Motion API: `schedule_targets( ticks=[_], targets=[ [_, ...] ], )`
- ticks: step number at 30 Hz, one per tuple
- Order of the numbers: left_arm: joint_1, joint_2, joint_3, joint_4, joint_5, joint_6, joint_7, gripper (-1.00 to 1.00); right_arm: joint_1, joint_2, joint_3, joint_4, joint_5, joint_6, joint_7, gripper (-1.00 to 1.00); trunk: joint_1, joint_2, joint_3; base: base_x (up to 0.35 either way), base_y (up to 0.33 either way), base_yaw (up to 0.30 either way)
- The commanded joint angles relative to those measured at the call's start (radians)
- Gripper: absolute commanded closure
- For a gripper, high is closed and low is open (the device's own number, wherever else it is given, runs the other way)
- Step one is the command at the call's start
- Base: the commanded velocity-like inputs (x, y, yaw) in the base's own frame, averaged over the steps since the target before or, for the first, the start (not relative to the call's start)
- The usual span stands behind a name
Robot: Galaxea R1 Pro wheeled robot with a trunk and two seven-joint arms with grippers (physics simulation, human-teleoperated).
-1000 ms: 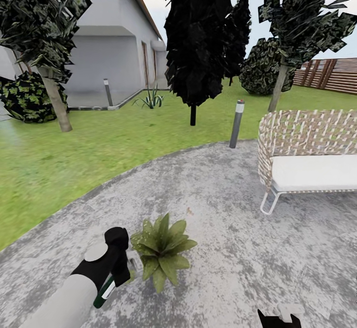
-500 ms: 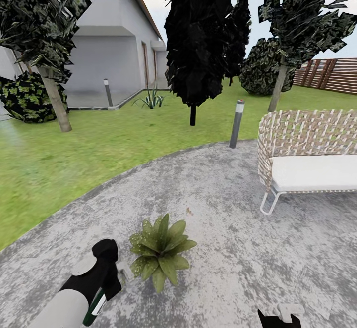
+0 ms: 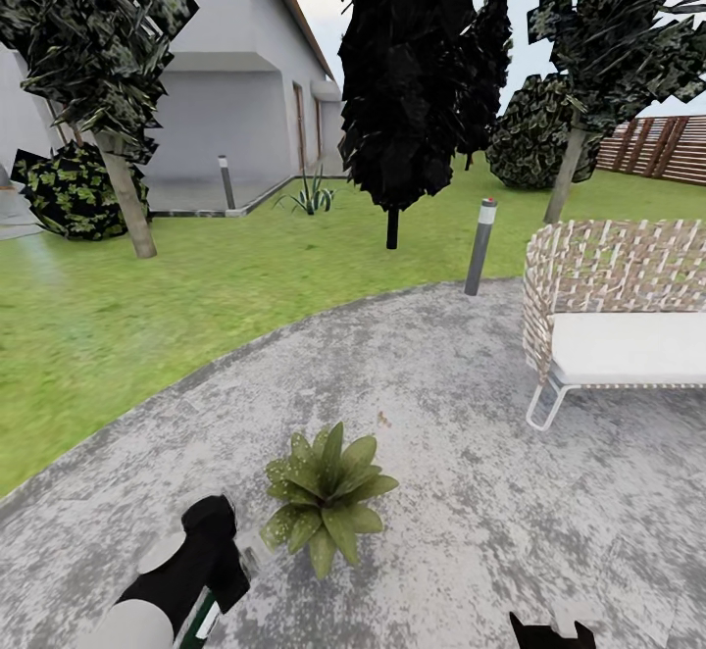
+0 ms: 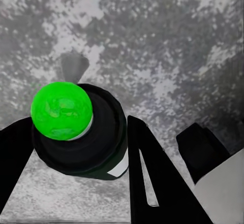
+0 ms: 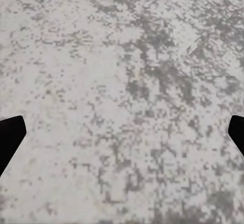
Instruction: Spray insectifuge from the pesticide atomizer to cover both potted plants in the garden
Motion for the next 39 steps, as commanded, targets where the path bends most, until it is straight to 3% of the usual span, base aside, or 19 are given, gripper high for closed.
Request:
schedule_targets(
  ticks=[1, 5, 8, 12, 26, 39],
  targets=[
    [0.016, -0.001, -0.001, -0.003, -0.003, 0.004, 0.01, 1.0, -0.001, 0.0, -0.009, 0.002, 0.004, -0.003, 0.006, -1.0, 0.0, 0.0, -0.001, 0.0, 0.0, 0.0],
    [0.03, -0.008, 0.002, -0.017, 0.006, 0.006, 0.025, 1.0, 0.0, 0.0, -0.009, 0.002, 0.005, -0.003, 0.006, -1.0, 0.0, 0.0, -0.001, 0.012, 0.0, 0.0],
    [0.031, -0.009, 0.0, -0.021, 0.043, 0.006, 0.028, 1.0, 0.0, 0.0, -0.009, 0.002, 0.005, -0.003, 0.007, -1.0, 0.0, 0.0, -0.001, 0.173, -0.102, 0.0],
    [0.031, -0.011, -0.002, -0.028, 0.062, 0.006, 0.031, 1.0, -0.001, 0.0, -0.009, 0.002, 0.005, -0.003, 0.007, -1.0, 0.0, 0.0, -0.001, 0.23, -0.158, 0.004],
    [0.032, -0.01, 0.003, -0.051, 0.062, 0.006, 0.031, 1.0, -0.001, 0.0, -0.009, 0.001, 0.005, -0.003, 0.008, -1.0, 0.0, 0.0, -0.001, 0.087, -0.059, 0.164],
    [0.032, -0.012, 0.003, -0.051, 0.064, 0.006, 0.032, 1.0, -0.001, -0.006, -0.01, 0.001, 0.005, -0.003, 0.006, -1.0, 0.0, 0.0, -0.001, -0.162, -0.116, 0.0]
  ],
)
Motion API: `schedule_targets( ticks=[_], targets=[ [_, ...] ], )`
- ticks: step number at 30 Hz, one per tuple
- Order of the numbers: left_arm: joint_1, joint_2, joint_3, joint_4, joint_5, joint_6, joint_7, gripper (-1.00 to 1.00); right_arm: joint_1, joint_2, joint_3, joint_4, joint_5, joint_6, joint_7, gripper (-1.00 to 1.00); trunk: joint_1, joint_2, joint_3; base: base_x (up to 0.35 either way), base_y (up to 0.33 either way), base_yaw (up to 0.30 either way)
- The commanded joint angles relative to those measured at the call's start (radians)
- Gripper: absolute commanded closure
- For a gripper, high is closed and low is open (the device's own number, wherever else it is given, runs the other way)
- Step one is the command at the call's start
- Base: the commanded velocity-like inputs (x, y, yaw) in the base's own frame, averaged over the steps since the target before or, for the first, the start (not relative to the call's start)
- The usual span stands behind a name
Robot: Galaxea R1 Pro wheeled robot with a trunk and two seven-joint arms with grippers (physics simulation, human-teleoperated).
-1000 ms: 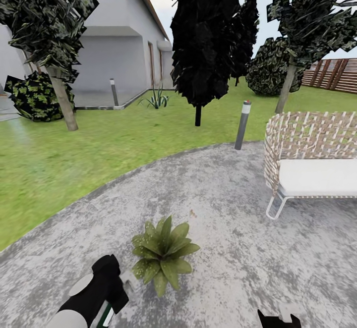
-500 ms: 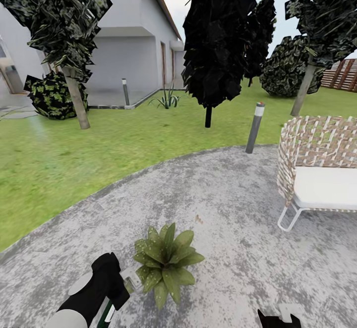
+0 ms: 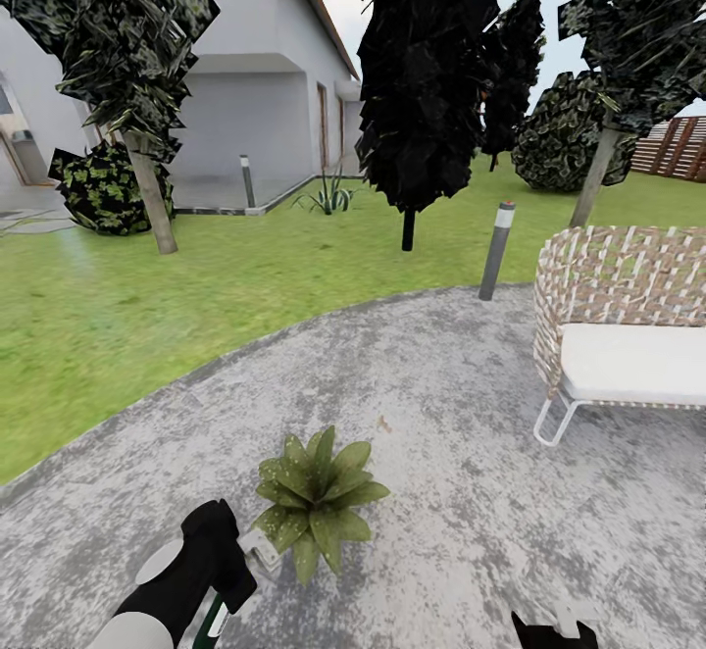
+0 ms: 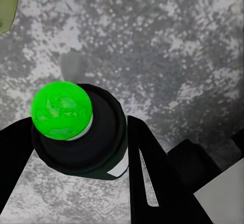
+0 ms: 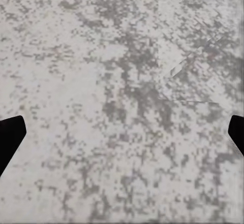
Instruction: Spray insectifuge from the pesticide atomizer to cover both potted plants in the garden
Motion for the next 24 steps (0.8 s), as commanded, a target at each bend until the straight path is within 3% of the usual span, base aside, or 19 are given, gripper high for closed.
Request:
schedule_targets(
  ticks=[1, 10, 19, 24],
  targets=[
    [0.0, 0.0, -0.001, -0.001, -0.007, 0.005, -0.007, 1.0, -0.001, -0.001, -0.008, 0.001, 0.004, -0.003, 0.006, -1.0, 0.0, 0.0, -0.001, -0.011, -0.007, 0.0],
    [0.0, 0.0, -0.001, -0.001, -0.007, 0.005, -0.008, 1.0, -0.001, 0.003, -0.007, 0.001, 0.004, -0.003, 0.006, -1.0, 0.0, 0.0, -0.001, -0.001, -0.001, 0.01],
    [0.0, -0.007, -0.002, -0.001, -0.007, 0.005, -0.008, 1.0, -0.001, 0.004, -0.007, 0.001, 0.004, -0.003, 0.006, -1.0, 0.0, 0.0, -0.001, 0.0, 0.0, 0.231],
    [0.0, -0.008, -0.003, -0.001, -0.007, 0.005, -0.008, 1.0, 0.0, 0.004, -0.008, 0.001, 0.004, -0.003, 0.006, -1.0, 0.0, 0.0, -0.001, 0.122, -0.093, 0.046]
  ],
)
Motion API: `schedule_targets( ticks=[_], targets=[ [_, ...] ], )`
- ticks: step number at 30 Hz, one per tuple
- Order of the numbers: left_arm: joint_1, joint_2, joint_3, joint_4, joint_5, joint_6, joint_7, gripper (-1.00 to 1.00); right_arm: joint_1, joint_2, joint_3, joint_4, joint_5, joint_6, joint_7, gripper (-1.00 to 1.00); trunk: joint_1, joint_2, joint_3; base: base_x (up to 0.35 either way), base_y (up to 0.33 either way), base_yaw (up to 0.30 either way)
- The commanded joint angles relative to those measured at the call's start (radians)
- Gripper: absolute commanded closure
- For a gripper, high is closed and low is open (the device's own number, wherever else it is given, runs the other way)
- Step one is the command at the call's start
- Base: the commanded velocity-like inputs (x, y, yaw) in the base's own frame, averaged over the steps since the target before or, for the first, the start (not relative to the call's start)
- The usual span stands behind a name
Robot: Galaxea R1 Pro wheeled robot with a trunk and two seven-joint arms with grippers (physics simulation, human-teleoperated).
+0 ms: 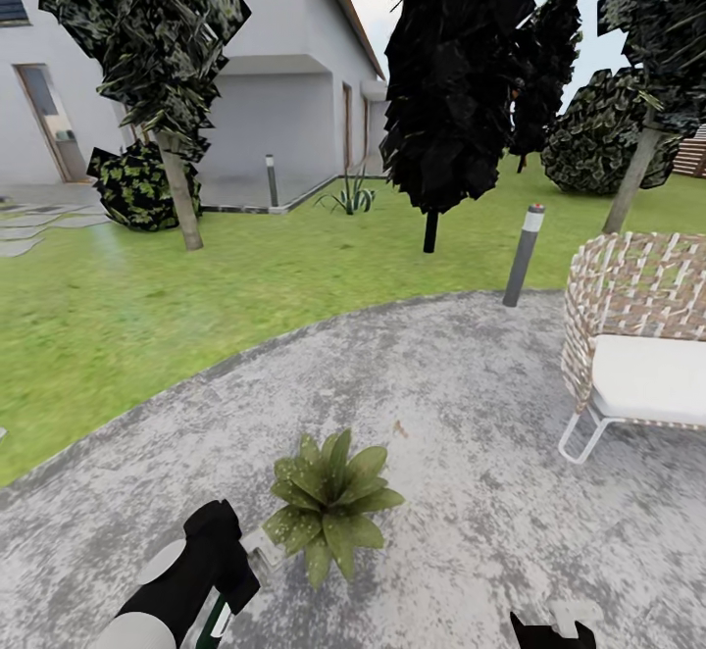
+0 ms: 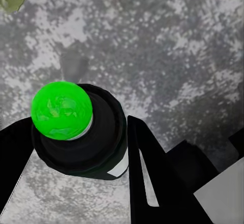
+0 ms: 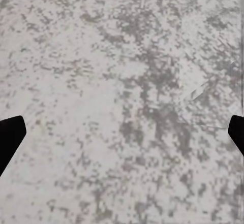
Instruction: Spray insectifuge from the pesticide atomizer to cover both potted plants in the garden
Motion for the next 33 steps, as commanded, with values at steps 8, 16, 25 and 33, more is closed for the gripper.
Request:
schedule_targets(
  ticks=[8, 16, 25, 33],
  targets=[
    [-0.001, 0.0, -0.004, -0.003, -0.007, 0.005, -0.008, 1.0, -0.001, 0.0, -0.008, 0.001, 0.004, -0.003, 0.006, -1.0, 0.0, 0.0, -0.001, 0.188, -0.177, 0.085],
    [0.0, -0.001, -0.005, -0.003, -0.007, 0.005, -0.008, 1.0, -0.001, 0.0, -0.008, 0.001, 0.004, -0.003, 0.006, -1.0, 0.0, 0.0, -0.001, 0.16, -0.191, 0.225],
    [-0.001, 0.001, -0.001, -0.004, -0.007, 0.006, -0.007, 1.0, -0.001, 0.0, -0.008, 0.001, 0.004, -0.003, 0.006, -1.0, 0.0, 0.0, -0.001, 0.08, -0.243, 0.007],
    [0.0, 0.0, 0.001, -0.003, -0.007, 0.006, 0.024, 1.0, -0.001, 0.0, -0.008, 0.001, 0.004, -0.003, 0.006, -1.0, 0.0, 0.0, -0.001, -0.003, -0.009, 0.0]
  ],
)
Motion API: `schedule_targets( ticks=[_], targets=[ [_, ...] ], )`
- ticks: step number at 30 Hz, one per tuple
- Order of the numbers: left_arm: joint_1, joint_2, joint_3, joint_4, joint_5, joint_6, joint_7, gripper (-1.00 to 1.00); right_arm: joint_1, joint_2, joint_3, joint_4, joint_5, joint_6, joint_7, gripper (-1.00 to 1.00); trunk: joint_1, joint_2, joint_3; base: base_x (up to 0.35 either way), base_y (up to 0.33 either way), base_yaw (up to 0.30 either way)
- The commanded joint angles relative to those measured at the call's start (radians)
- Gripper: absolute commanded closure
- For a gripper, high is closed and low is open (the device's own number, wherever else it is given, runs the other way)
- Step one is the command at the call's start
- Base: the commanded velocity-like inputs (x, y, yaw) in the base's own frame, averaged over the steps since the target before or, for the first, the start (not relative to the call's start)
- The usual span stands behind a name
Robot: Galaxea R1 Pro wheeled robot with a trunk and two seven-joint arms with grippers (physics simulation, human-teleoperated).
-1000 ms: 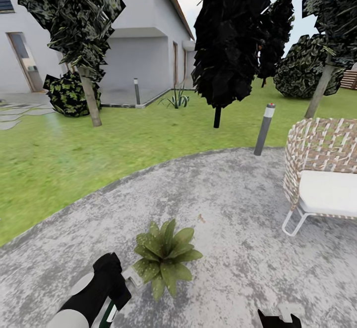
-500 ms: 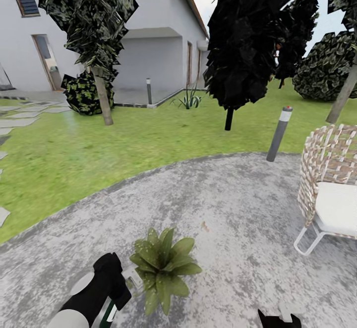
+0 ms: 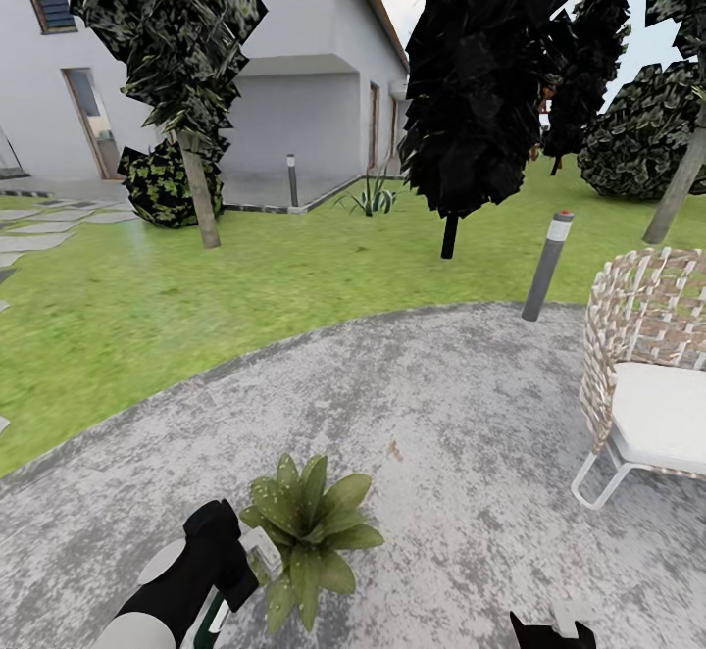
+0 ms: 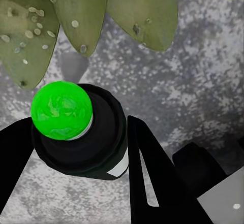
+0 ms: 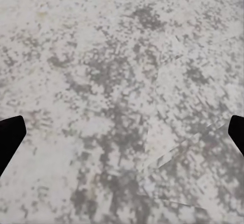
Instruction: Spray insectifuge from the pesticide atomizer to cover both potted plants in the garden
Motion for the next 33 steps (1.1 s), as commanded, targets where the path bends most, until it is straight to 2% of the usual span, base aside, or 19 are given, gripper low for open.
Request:
schedule_targets(
  ticks=[1, 10, 24, 33],
  targets=[
    [0.0, 0.0, -0.002, -0.001, -0.007, 0.005, -0.007, 1.0, 0.0, 0.0, -0.009, 0.001, 0.004, -0.003, 0.006, -1.0, 0.0, 0.0, -0.001, 0.0, 0.0, 0.0],
    [-0.002, -0.001, -0.002, -0.001, -0.006, 0.005, -0.007, 1.0, -0.001, 0.0, -0.009, 0.001, 0.004, -0.003, 0.006, -1.0, 0.0, 0.0, -0.001, -0.135, -0.032, 0.0],
    [-0.001, -0.001, -0.001, -0.001, -0.006, 0.005, -0.007, 1.0, -0.001, 0.0, -0.009, 0.001, 0.004, -0.003, 0.006, -1.0, 0.0, 0.0, -0.001, -0.007, -0.001, 0.0],
    [-0.001, -0.002, -0.001, -0.001, -0.006, 0.005, -0.007, 1.0, -0.001, 0.0, -0.009, 0.001, 0.004, -0.003, 0.006, -1.0, 0.0, 0.0, -0.001, -0.245, 0.0, 0.0]
  ],
)
